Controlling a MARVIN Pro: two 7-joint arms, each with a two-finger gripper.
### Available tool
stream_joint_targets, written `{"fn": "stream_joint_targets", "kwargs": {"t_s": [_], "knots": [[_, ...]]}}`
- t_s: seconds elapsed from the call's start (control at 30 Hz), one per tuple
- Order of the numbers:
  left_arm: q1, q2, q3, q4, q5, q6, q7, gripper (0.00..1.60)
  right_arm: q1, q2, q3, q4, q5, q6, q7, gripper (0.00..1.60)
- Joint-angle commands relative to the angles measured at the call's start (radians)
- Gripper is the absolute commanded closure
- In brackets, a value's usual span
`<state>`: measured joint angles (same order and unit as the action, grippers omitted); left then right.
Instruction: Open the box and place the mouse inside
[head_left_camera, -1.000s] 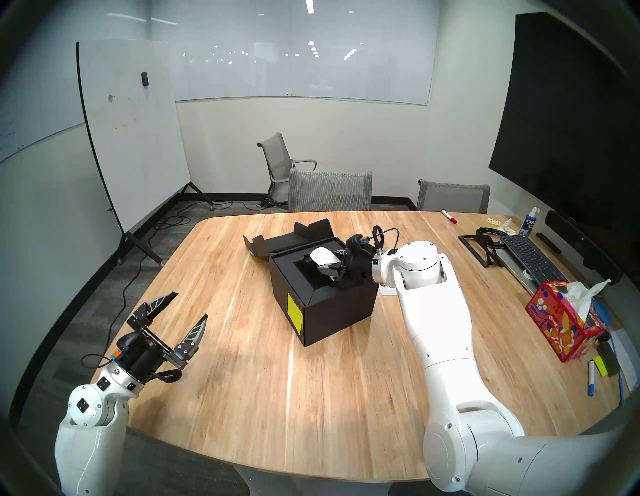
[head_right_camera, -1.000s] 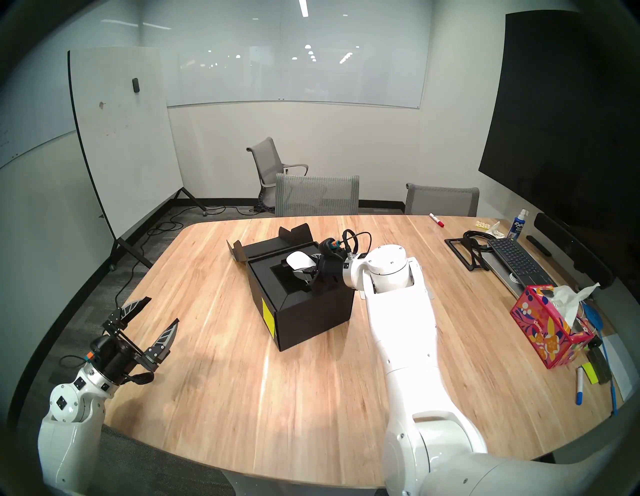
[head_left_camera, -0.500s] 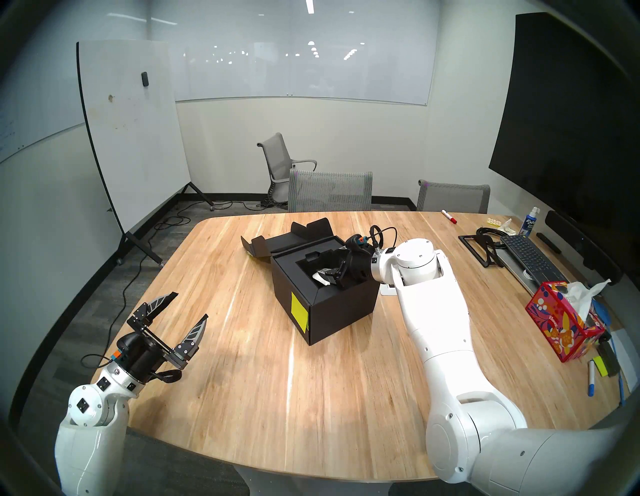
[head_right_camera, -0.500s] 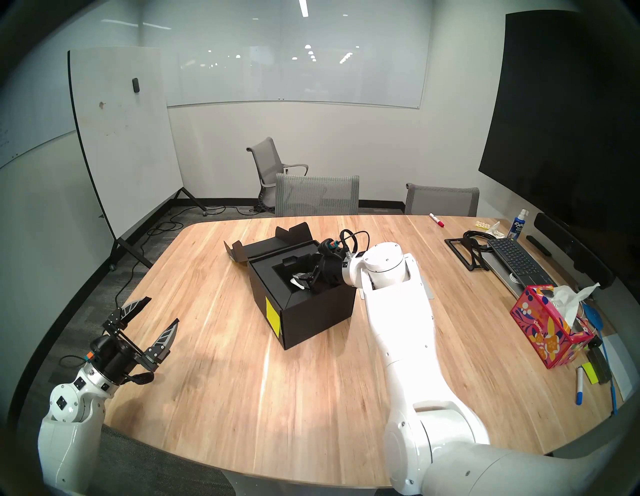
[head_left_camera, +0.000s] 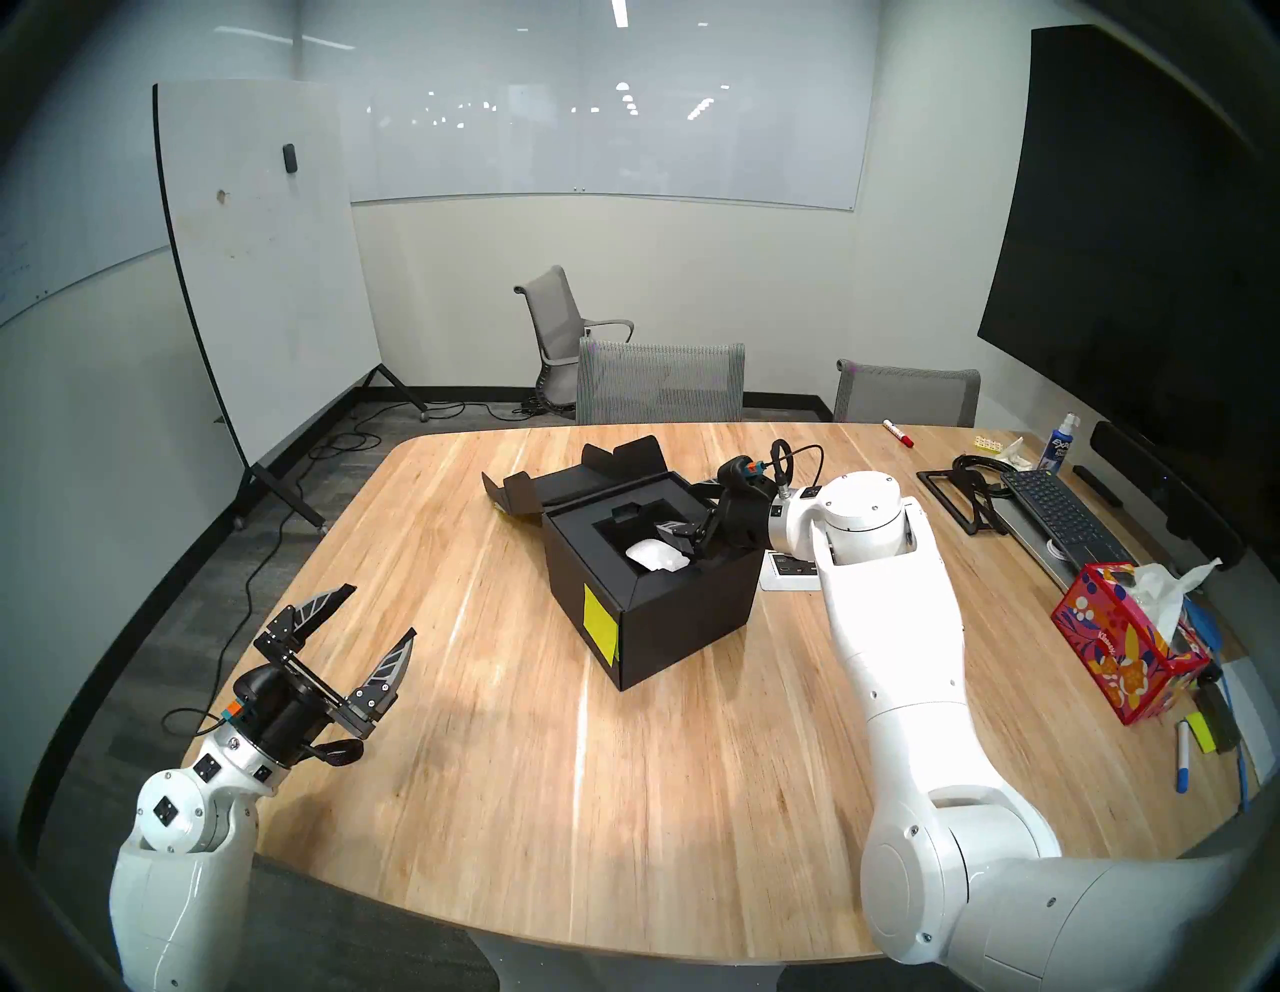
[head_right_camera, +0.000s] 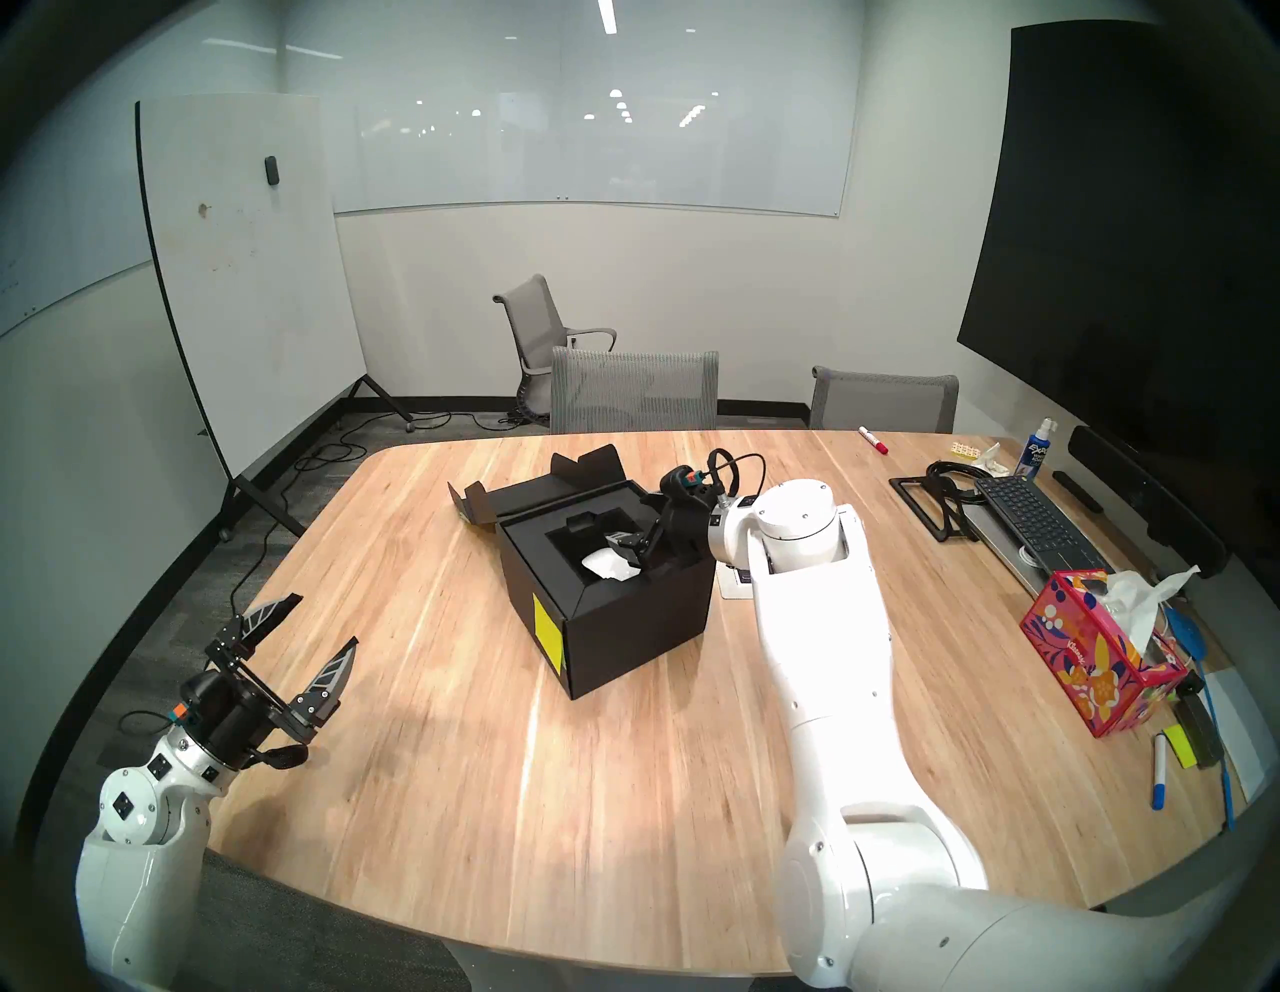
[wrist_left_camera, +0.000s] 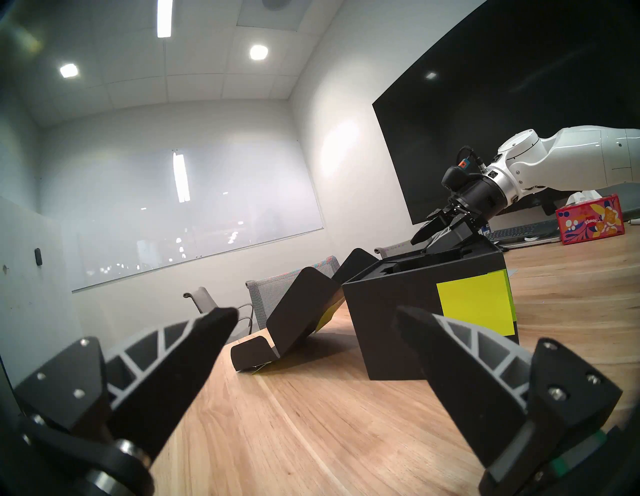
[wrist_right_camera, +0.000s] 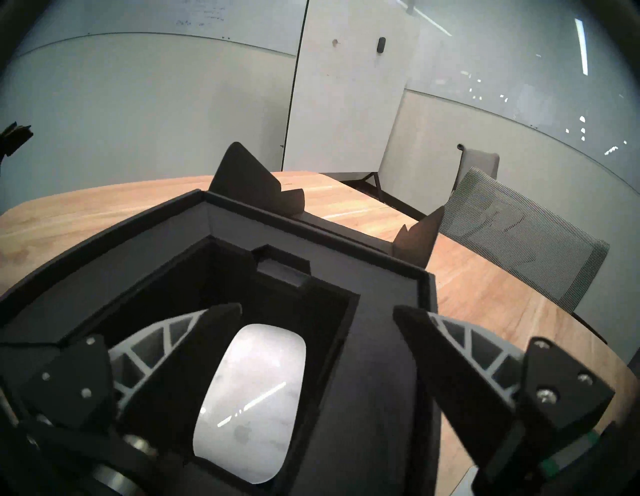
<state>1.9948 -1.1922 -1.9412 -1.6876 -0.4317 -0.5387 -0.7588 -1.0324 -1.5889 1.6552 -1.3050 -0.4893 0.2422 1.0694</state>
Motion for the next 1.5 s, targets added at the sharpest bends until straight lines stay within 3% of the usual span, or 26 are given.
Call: {"fn": "stream_joint_targets", "kwargs": {"t_s": [0.0, 0.2, 0.87, 0.93, 1.47], "knots": [[0.0, 0.002, -0.002, -0.015, 0.0, -0.005, -0.003, 0.0, -0.028, 0.0, 0.037, -0.117, 0.046, 0.004, 0.037, 0.0], [0.0, 0.002, -0.002, -0.015, 0.0, -0.005, -0.003, 0.0, -0.081, 0.016, 0.091, -0.201, 0.07, 0.012, 0.069, 0.0], [0.0, 0.002, -0.002, -0.015, 0.0, -0.005, -0.003, 0.0, -0.276, 0.032, 0.366, -0.446, 0.192, 0.016, 0.167, 0.0], [0.0, 0.002, -0.002, -0.015, 0.0, -0.005, -0.003, 0.0, -0.29, 0.035, 0.371, -0.46, 0.188, -0.013, 0.168, 0.0], [0.0, 0.002, -0.002, -0.016, 0.001, -0.005, -0.002, 0.0, -0.289, 0.015, 0.394, -0.463, 0.183, -0.01, 0.189, 0.0]]}}
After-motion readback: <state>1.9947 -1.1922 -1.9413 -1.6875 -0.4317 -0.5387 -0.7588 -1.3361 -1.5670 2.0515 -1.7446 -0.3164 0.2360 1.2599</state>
